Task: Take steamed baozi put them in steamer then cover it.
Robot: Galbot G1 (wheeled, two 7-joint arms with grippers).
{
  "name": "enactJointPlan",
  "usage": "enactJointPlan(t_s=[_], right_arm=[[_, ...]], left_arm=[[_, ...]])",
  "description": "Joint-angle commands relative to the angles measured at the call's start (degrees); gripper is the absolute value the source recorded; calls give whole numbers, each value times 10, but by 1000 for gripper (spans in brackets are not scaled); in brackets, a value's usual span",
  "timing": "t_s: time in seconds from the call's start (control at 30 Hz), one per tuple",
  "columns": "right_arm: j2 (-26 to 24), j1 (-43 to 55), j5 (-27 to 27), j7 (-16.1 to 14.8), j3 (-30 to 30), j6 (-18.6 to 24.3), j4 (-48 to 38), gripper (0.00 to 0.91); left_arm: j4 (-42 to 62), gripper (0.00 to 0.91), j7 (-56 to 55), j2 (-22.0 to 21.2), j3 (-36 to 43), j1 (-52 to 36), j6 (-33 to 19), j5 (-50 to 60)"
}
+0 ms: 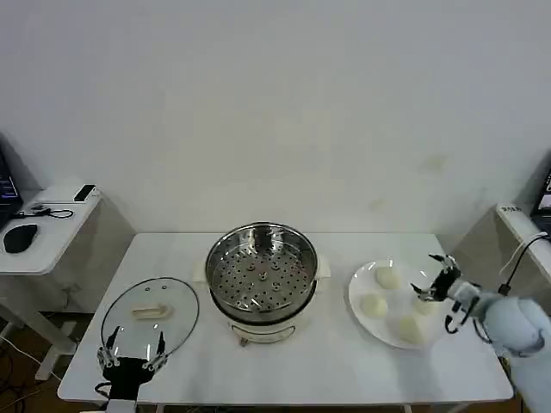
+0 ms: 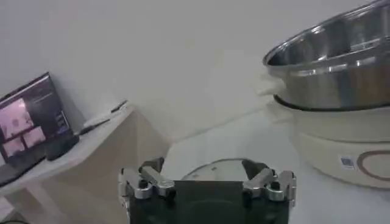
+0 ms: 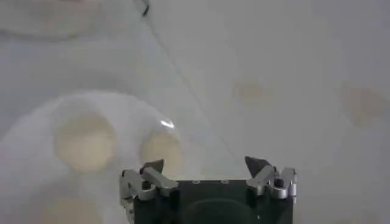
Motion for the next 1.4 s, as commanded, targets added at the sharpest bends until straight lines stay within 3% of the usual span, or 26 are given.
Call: enactJointPlan(t_s=[0.03, 0.23, 0.33, 0.63, 1.17, 1.4], right_arm=[[-81, 247, -54, -137, -219, -7, -123, 907], [-30, 393, -72, -164, -386, 7, -222, 907], [-3, 427, -62, -188, -435, 12, -253, 907], [60, 467, -35, -221, -531, 18, -324, 907], [120, 479, -40, -199, -550, 16, -396, 907], [134, 482, -42, -193, -551, 10, -409, 776]], left_arm=[[-7, 907, 11, 0, -3, -4, 8, 12], [-8, 907, 12, -3, -3, -9, 9, 14], [-7, 907, 14, -5, -3, -13, 10, 15], [7, 907, 18, -3, 0, -19, 11, 23], [11, 907, 16, -5, -7, -15, 10, 24], [8, 907, 17, -5, -9, -13, 10, 25]])
